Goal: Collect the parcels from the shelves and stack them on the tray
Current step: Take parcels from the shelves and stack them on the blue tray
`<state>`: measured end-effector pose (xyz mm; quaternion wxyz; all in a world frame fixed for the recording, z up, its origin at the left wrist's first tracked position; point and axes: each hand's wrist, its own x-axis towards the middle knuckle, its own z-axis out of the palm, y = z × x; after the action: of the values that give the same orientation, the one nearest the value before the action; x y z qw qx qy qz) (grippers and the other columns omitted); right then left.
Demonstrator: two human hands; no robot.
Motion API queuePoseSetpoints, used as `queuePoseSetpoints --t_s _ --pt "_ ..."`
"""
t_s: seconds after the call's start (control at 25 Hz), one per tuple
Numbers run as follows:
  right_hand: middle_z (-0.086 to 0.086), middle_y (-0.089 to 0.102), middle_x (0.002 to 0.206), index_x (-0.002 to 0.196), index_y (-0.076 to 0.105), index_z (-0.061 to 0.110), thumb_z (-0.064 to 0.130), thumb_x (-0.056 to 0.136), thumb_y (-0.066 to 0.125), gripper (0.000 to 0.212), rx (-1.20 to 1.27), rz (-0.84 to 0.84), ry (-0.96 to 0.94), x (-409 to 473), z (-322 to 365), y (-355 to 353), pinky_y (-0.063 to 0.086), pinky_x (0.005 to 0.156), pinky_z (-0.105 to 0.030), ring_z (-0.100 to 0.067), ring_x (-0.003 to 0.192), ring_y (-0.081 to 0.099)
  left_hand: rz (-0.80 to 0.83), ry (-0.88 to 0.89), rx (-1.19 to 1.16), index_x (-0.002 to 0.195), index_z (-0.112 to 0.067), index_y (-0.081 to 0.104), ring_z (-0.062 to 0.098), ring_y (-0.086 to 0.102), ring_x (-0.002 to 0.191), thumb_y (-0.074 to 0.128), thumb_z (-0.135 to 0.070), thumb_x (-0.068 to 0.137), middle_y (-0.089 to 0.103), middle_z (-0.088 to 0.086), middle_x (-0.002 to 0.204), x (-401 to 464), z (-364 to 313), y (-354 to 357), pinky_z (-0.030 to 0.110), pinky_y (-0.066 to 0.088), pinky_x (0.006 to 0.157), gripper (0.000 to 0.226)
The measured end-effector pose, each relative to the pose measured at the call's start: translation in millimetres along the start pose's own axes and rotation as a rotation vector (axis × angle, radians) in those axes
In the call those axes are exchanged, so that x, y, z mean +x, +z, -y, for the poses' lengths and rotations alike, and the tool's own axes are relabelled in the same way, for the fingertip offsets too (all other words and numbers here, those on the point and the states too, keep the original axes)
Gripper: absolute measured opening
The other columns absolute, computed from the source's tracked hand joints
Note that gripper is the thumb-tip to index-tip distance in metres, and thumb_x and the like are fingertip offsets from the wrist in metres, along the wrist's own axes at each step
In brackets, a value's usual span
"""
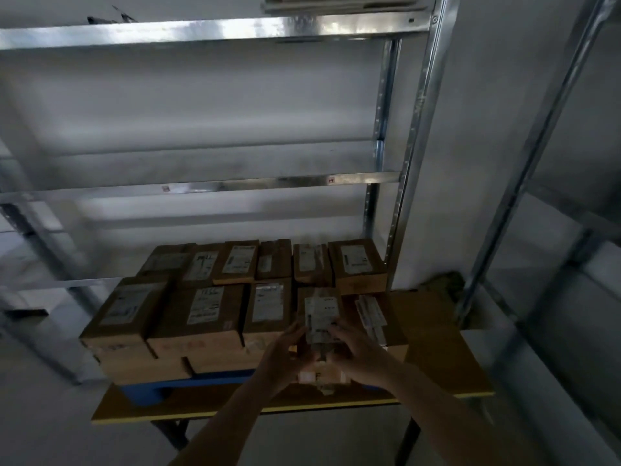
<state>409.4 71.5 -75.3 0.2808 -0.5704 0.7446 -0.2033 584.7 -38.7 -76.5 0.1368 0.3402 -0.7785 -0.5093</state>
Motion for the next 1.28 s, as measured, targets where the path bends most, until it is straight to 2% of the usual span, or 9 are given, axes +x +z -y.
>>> queuePoseSetpoints --t_s 0.12,0.2,0.28,0.36,0.44,0.64,0.84,1.04,1.28 --pt "0.017 0.006 0.165 0.157 0.021 0.034 0.050 0.097 0.050 0.069 -0.008 0.050 0.027 19 -16 8 0.026 0.120 -0.038 -0.015 0.150 0.017 -0.002 -0.050 0.053 0.134 -0.044 0.042 0.006 0.049 0.122 0.072 -0.019 0.089 0.024 -0.040 0.131 20 21 6 0.022 0.057 0.075 0.060" --pt "0.017 0.006 0.165 0.157 0.019 0.035 0.049 0.098 0.050 0.068 0.007 0.064 0.024 30 -23 14 0.027 0.119 -0.038 -0.015 0.150 0.019 -0.007 -0.061 0.131 0.144 -0.036 0.037 0.010 0.041 0.133 0.075 -0.026 0.086 0.021 -0.029 0.146 30 35 5 0.031 0.055 0.093 0.070" --pt "0.019 0.004 0.165 0.157 0.018 0.036 0.047 0.099 0.049 0.067 0.010 0.050 0.008 35 -28 20 0.028 0.119 -0.039 -0.015 0.150 0.019 0.007 -0.038 0.176 0.148 -0.028 0.037 0.011 0.029 0.142 0.076 -0.031 0.084 0.019 -0.019 0.154 38 45 5 0.038 0.041 0.112 0.076" --pt "0.020 0.002 0.165 0.157 0.019 0.035 0.044 0.100 0.050 0.066 0.009 0.026 -0.010 42 -35 24 0.029 0.119 -0.035 -0.014 0.150 0.019 0.007 -0.015 0.224 0.149 -0.025 0.037 0.005 0.021 0.142 0.077 -0.030 0.083 0.018 -0.019 0.151 45 50 5 0.035 0.032 0.117 0.077" --pt "0.022 0.000 0.164 0.157 0.019 0.038 0.044 0.100 0.050 0.064 0.003 0.025 -0.036 48 -37 24 0.031 0.114 -0.029 -0.012 0.149 0.021 -0.002 0.017 0.257 0.150 -0.025 0.033 0.008 0.023 0.144 0.077 -0.029 0.084 0.016 -0.016 0.156 49 55 5 0.036 0.033 0.117 0.079" --pt "0.025 -0.005 0.164 0.157 0.020 0.037 0.047 0.099 0.051 0.066 -0.023 0.054 -0.048 64 -38 20 0.034 0.112 -0.031 -0.014 0.147 0.026 -0.016 0.076 0.372 0.151 -0.023 0.033 0.003 0.022 0.142 0.072 -0.024 0.089 0.016 -0.015 0.157 59 64 4 0.028 0.035 0.115 0.073" --pt "0.026 -0.005 0.163 0.158 0.019 0.036 0.046 0.100 0.051 0.067 0.013 0.079 -0.028 76 -40 16 0.039 0.111 -0.034 -0.013 0.145 0.030 -0.013 0.070 0.393 0.149 -0.020 0.037 0.010 0.047 0.133 0.072 -0.024 0.088 0.019 -0.011 0.159 70 62 -1 0.017 0.041 0.105 0.071" --pt "0.025 -0.008 0.163 0.158 0.018 0.035 0.043 0.099 0.051 0.068 0.006 0.066 -0.027 81 -40 14 0.035 0.112 -0.033 -0.015 0.147 0.026 -0.028 0.085 0.484 0.149 -0.025 0.037 0.015 0.043 0.137 0.071 -0.030 0.088 0.018 -0.008 0.162 75 63 -3 0.033 0.045 0.108 0.070" --pt "0.025 -0.008 0.163 0.158 0.016 0.035 0.044 0.100 0.051 0.068 -0.006 0.051 -0.030 87 -43 14 0.035 0.112 -0.033 -0.016 0.147 0.026 -0.055 0.123 0.552 0.149 -0.026 0.037 0.015 0.035 0.142 0.067 -0.029 0.091 0.020 -0.006 0.162 77 55 -4 0.028 0.035 0.113 0.065"
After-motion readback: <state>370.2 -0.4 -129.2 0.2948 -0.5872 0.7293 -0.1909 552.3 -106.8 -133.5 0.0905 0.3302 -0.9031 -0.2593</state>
